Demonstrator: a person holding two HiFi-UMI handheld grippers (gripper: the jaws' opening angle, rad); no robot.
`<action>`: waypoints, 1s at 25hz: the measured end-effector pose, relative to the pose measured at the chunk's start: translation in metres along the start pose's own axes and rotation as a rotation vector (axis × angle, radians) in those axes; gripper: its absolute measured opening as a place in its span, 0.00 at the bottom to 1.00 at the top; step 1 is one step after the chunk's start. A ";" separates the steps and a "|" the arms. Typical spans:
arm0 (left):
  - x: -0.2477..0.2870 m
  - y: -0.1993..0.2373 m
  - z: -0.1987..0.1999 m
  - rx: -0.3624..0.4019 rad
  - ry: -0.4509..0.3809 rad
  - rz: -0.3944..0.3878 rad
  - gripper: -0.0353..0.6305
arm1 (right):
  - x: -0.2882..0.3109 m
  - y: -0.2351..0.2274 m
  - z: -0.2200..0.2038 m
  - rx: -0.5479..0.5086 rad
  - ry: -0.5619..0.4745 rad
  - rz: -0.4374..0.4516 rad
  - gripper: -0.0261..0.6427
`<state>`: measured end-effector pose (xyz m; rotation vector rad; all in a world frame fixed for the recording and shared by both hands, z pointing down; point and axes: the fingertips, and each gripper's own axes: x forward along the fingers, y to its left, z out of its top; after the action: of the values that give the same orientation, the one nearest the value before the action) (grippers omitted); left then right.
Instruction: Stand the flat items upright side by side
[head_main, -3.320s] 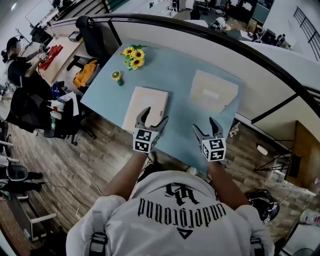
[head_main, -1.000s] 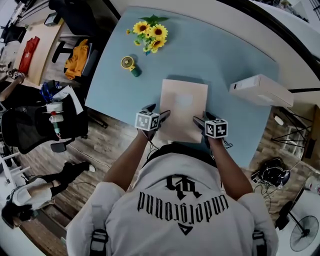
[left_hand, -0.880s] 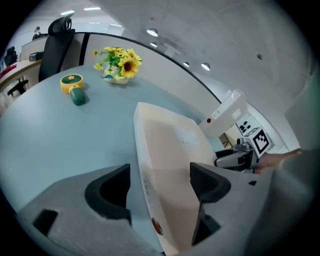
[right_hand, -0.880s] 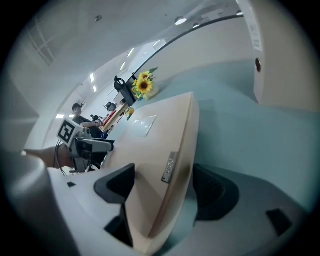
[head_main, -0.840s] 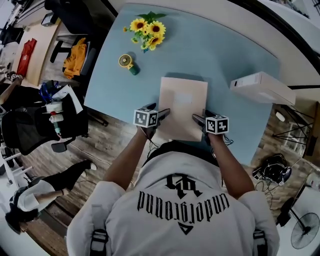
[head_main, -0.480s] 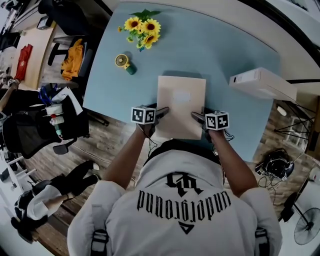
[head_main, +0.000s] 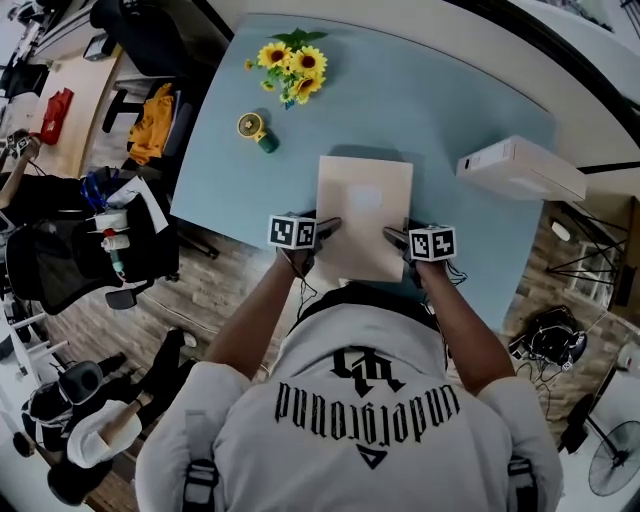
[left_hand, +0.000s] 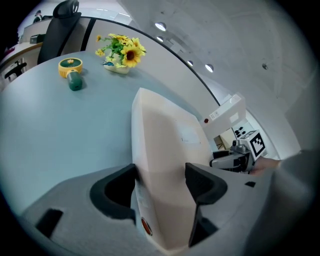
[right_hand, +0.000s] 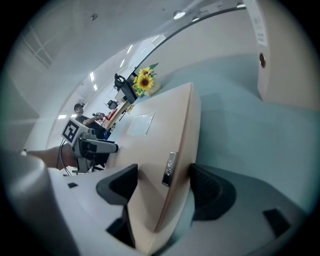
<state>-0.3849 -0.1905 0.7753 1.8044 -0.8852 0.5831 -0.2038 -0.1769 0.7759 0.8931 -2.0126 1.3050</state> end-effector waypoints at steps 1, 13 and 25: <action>-0.003 -0.002 0.000 0.010 -0.006 0.003 0.54 | -0.003 0.003 0.000 -0.013 -0.006 -0.005 0.53; -0.059 -0.046 0.007 0.236 -0.114 0.040 0.54 | -0.050 0.048 -0.001 -0.137 -0.132 -0.067 0.51; -0.061 -0.111 0.022 0.402 -0.186 -0.004 0.54 | -0.120 0.041 -0.002 -0.183 -0.269 -0.196 0.49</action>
<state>-0.3351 -0.1669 0.6585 2.2520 -0.9357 0.6311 -0.1626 -0.1364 0.6635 1.1939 -2.1410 0.9175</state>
